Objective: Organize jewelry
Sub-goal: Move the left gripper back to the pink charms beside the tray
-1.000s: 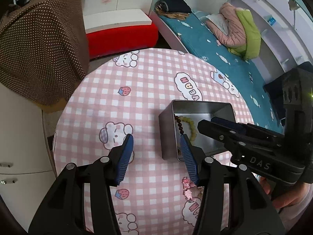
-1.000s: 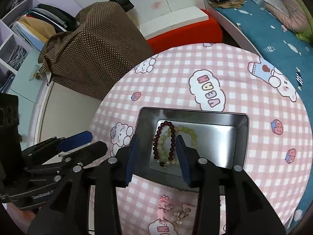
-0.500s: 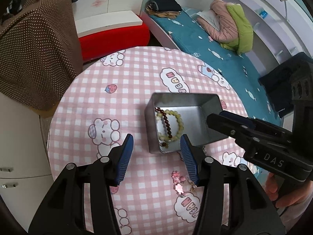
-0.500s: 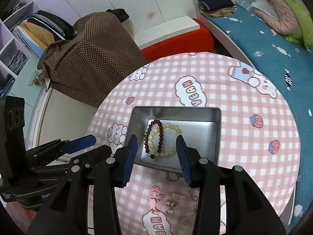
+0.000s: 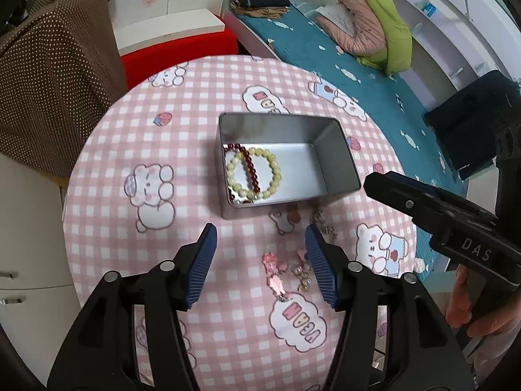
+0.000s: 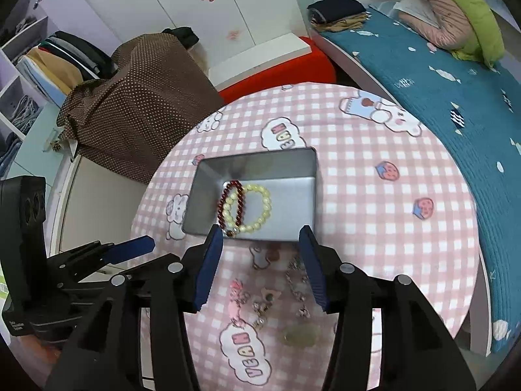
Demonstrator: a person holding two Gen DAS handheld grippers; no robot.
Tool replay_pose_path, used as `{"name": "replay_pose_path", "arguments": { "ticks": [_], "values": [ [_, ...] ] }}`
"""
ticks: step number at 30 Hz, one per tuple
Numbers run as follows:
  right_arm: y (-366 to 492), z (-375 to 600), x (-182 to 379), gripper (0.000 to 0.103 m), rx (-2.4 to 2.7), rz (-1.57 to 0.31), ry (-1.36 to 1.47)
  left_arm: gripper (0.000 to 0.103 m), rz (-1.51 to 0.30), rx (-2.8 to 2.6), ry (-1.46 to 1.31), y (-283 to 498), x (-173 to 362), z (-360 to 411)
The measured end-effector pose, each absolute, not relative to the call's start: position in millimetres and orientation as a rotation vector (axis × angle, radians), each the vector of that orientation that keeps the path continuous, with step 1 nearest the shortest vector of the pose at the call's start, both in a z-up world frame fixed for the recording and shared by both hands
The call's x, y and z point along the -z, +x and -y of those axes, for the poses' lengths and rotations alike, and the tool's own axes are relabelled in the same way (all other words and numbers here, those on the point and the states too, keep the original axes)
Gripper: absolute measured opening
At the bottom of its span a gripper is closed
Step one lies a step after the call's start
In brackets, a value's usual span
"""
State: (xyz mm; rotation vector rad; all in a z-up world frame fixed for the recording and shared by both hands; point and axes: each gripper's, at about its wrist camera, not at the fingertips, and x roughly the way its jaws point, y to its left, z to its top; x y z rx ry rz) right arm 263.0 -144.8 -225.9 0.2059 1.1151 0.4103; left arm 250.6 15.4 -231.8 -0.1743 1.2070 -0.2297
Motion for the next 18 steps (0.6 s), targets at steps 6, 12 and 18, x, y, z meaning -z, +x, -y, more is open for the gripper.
{"name": "replay_pose_path", "arguments": {
  "ticks": [6,12,18],
  "values": [
    [252,157,234,0.054,-0.382,-1.131,0.188,0.064,-1.245,0.229,-0.17,241,242,-6],
    [245,166,249,0.06,-0.358,-1.167,0.169,0.068,-1.305,0.209,-0.166,234,262,3],
    [238,175,266,0.07,-0.344,-1.206,0.135,0.07,-1.386,0.181,-0.231,229,287,7]
  ]
}}
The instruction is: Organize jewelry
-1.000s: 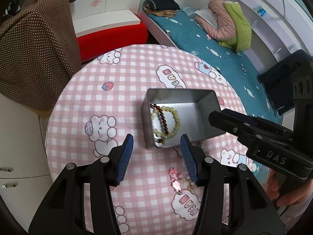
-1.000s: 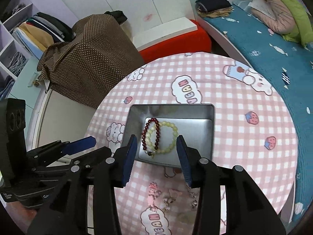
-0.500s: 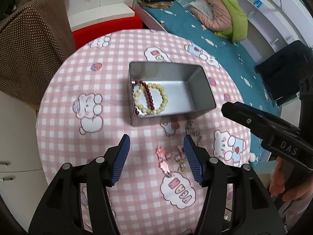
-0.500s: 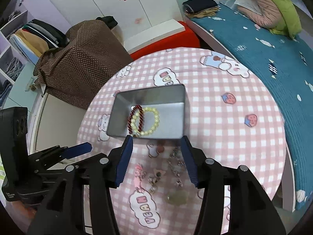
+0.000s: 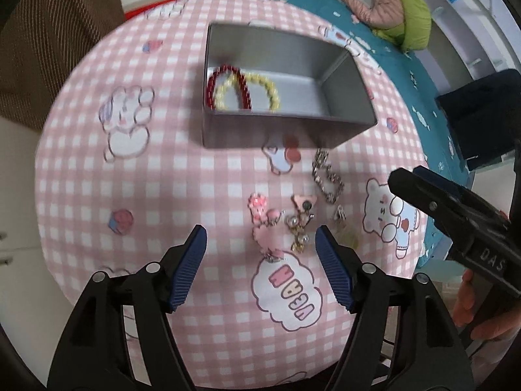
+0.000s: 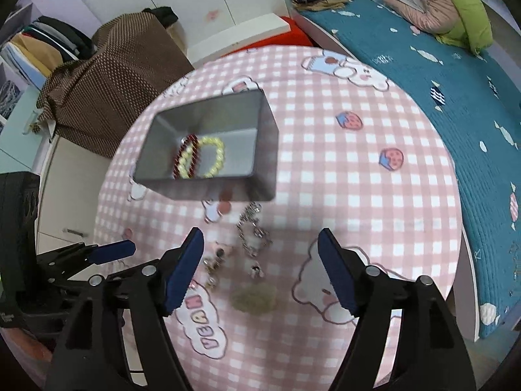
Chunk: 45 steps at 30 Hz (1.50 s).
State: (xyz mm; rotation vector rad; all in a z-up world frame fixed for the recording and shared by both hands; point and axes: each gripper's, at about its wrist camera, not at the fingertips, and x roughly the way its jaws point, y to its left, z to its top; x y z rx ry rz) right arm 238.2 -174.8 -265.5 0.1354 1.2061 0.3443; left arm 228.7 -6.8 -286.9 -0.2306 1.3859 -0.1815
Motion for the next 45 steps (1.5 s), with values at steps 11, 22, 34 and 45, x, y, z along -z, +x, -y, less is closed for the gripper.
{"name": "replay_pose_path", "arguments": {
  "ticks": [11,22,34,45],
  "values": [
    [230,184,290,0.07,-0.371,-1.277,0.131,0.055,-1.456,0.136,-0.228,230,311,24],
    [232,178,301,0.07,-0.462,-1.317,0.136,0.023,-1.498,0.067,-0.199,238,327,47],
    [231,176,308,0.07,-0.521,-1.336,0.127,0.016,-1.475,0.012,-0.242,240,312,39],
    [224,156,303,0.061,-0.619,-1.287,0.119,0.016,-1.392,0.033,-0.389,224,273,8]
  ]
}}
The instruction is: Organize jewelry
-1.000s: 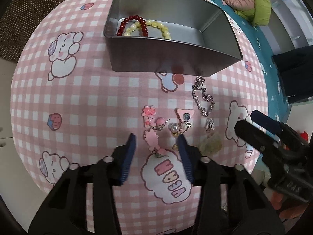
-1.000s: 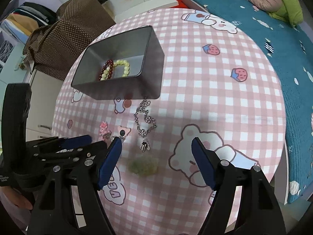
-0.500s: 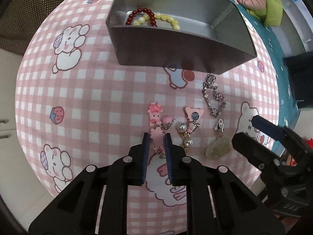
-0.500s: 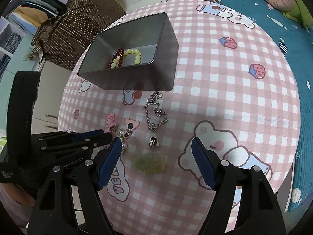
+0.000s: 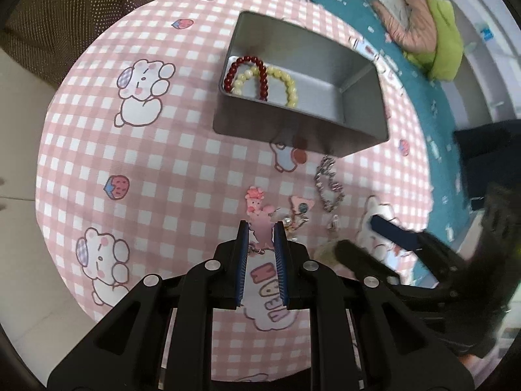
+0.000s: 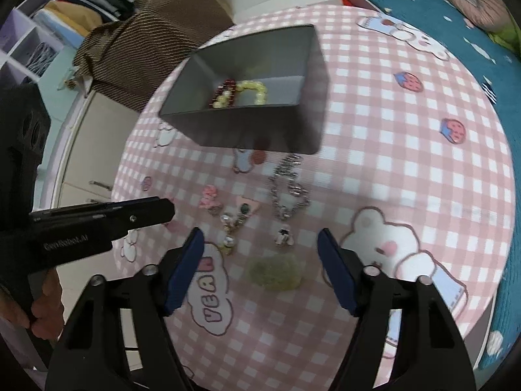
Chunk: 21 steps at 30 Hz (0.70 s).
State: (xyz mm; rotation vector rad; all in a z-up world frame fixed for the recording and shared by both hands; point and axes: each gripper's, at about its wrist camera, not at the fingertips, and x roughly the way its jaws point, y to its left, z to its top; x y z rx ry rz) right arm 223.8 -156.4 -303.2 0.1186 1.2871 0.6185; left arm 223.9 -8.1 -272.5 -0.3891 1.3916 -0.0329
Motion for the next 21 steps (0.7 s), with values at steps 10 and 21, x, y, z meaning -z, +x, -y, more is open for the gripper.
{"name": "replay_pose_path", "arguments": {
  "ticks": [10,21],
  "values": [
    [213,124,315,0.03,-0.691,-1.296,0.075,0.016,-1.335,0.085,-0.599,206,257,-35],
    [212,112,334,0.01,-0.592,-1.321,0.067,0.016,-1.357,0.105,-0.661,203,272,-60]
  ]
}}
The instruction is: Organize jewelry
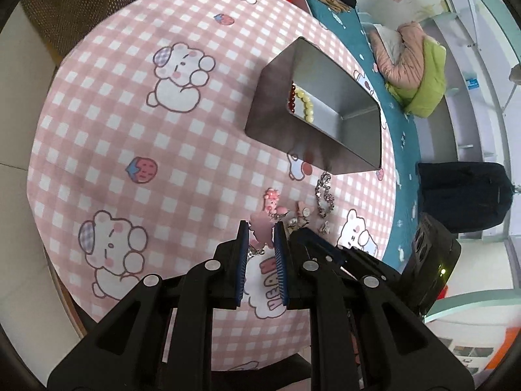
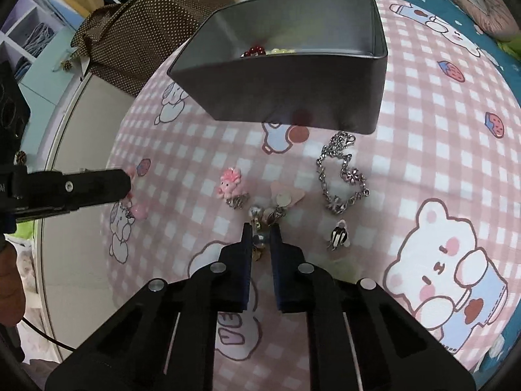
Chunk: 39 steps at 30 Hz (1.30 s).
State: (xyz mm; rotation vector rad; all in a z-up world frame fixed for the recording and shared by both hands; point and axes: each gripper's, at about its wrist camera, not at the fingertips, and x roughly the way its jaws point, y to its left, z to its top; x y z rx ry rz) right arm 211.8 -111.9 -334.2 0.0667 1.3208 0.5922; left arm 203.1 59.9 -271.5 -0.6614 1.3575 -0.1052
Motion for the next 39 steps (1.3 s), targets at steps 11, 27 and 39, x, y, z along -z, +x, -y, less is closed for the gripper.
{"name": "replay_pose_path", "arguments": {
  "ticks": [11,27,39],
  "values": [
    [220,110,324,0.01,-0.52,-1.337,0.181,0.016,-1.347,0.148,-0.733,207,270,-92],
    [236,144,282,0.01,-0.429,-1.272,0.413,0.016,-1.343,0.238,-0.702,232,259,-83],
    [261,151,245,0.01,-0.413,-1.165,0.391,0.016,-1.285,0.351,-0.703,263,229,-55]
  ]
}}
